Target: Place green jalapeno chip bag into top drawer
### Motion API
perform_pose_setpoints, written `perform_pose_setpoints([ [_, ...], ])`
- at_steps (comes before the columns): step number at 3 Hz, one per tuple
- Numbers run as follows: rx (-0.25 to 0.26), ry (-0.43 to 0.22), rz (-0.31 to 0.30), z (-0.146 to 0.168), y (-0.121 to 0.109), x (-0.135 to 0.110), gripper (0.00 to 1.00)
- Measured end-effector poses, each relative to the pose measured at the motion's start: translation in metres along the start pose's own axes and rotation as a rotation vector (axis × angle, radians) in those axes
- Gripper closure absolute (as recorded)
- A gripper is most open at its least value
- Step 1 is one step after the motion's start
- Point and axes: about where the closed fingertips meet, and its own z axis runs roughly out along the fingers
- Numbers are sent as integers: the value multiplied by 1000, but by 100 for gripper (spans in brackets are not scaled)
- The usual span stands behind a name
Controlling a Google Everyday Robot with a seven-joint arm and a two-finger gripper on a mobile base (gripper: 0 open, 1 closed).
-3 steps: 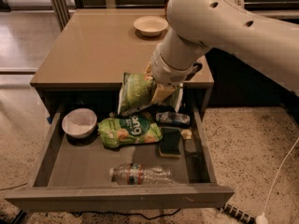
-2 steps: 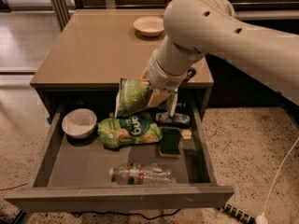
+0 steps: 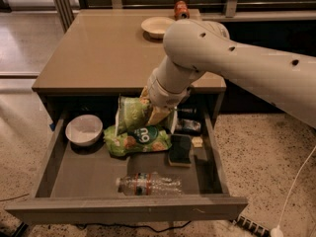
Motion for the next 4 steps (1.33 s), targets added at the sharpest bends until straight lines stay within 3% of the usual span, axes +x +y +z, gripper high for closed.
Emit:
perform_pose_setpoints([
  [1, -62, -21, -34, 23, 12, -5, 100],
  [2, -62, -21, -34, 23, 12, -5, 100],
  [3, -76, -15, -36, 20, 28, -5, 100],
  [4, -101, -11, -37, 22, 63, 0, 100],
])
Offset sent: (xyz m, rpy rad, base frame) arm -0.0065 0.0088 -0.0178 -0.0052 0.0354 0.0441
